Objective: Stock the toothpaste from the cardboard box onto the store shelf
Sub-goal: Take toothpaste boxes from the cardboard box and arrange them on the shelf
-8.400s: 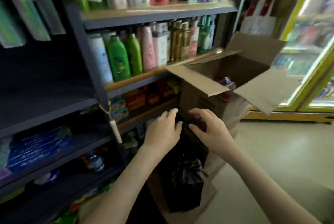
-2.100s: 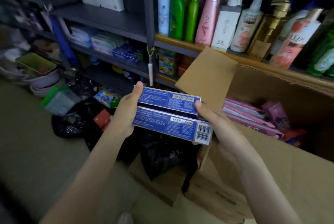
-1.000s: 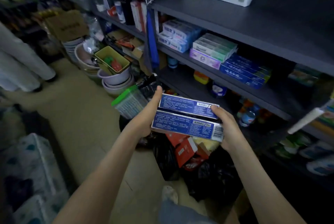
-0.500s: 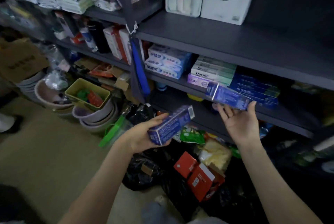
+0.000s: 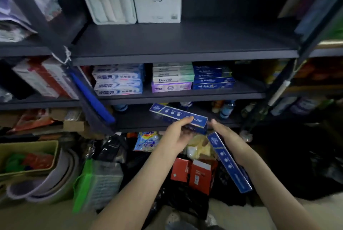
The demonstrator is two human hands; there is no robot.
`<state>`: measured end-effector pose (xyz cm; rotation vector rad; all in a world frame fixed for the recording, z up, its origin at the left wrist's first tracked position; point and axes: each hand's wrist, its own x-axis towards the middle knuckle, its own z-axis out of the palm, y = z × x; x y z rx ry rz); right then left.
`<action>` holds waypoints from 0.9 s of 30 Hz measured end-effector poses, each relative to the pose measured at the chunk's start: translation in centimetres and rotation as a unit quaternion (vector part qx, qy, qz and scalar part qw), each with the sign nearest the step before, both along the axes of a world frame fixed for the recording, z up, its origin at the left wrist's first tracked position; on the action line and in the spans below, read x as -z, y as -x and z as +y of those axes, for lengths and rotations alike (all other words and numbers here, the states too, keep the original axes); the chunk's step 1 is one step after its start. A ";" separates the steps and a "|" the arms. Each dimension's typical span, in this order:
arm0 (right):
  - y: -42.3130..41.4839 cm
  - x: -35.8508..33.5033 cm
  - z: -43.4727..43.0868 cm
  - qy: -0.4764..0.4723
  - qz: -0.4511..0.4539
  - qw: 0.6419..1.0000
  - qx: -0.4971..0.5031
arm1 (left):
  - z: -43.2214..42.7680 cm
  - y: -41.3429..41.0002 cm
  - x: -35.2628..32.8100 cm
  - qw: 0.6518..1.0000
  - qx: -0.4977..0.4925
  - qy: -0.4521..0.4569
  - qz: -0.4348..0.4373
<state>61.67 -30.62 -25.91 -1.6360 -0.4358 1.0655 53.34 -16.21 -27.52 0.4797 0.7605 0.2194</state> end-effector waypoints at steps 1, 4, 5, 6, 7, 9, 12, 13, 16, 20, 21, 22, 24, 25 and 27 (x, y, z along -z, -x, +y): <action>0.0 -0.1 -0.4 0.016 -0.024 0.999 0.015 | -0.3 -0.8 0.1 1.000 0.003 -0.003 0.000; -0.8 -0.2 -1.5 0.012 -0.053 0.997 0.062 | -1.8 -2.7 -0.3 1.000 0.021 -0.014 0.006; -1.0 -0.3 -1.9 0.010 -0.065 0.996 0.058 | -2.4 -3.1 -0.6 1.000 0.025 -0.010 0.008; -1.3 -0.2 -2.3 0.010 -0.090 0.995 0.044 | -3.0 -3.6 -0.7 1.000 0.027 -0.007 0.014; -1.6 -0.2 -2.6 0.011 -0.122 0.992 0.032 | -3.7 -4.0 -1.0 0.999 0.028 -0.005 0.019; -2.5 0.0 -3.3 0.012 -0.170 0.985 0.038 | -4.9 -4.9 -0.9 0.999 0.025 -0.019 0.035; -3.8 0.0 -4.5 -0.010 -0.170 0.983 0.071 | -6.6 -6.3 -1.1 0.996 0.026 -0.074 0.044; -4.3 0.0 -4.9 -0.030 -0.148 0.985 0.080 | -7.1 -6.9 -1.2 0.994 0.022 -0.095 0.044; -5.5 -0.3 -6.4 -0.081 -0.063 0.991 0.091 | -9.4 -8.7 -1.8 0.989 -0.003 -0.135 0.063; -7.9 -0.4 -9.4 -0.059 -0.006 0.997 0.056 | -12.7 -11.3 -1.9 0.979 -0.043 -0.182 0.077; -8.6 -0.3 -10.1 -0.059 0.020 0.997 0.048 | -12.9 -11.7 -1.8 0.970 -0.041 -0.221 0.090; -9.5 -0.2 -10.9 -0.065 0.049 0.995 0.055 | -12.8 -11.9 -1.7 0.958 -0.038 -0.264 0.104; -11.4 -0.3 -12.3 -0.083 0.110 0.985 0.106 | -12.1 -11.4 -1.8 0.930 0.006 -0.347 0.122; -12.4 -0.5 -12.9 -0.087 0.129 0.980 0.126 | -11.7 -10.9 -1.9 0.912 0.052 -0.389 0.122; -13.8 -1.2 -13.4 -0.069 0.139 0.979 0.130 | -11.3 -9.7 -2.0 0.854 0.166 -0.478 0.118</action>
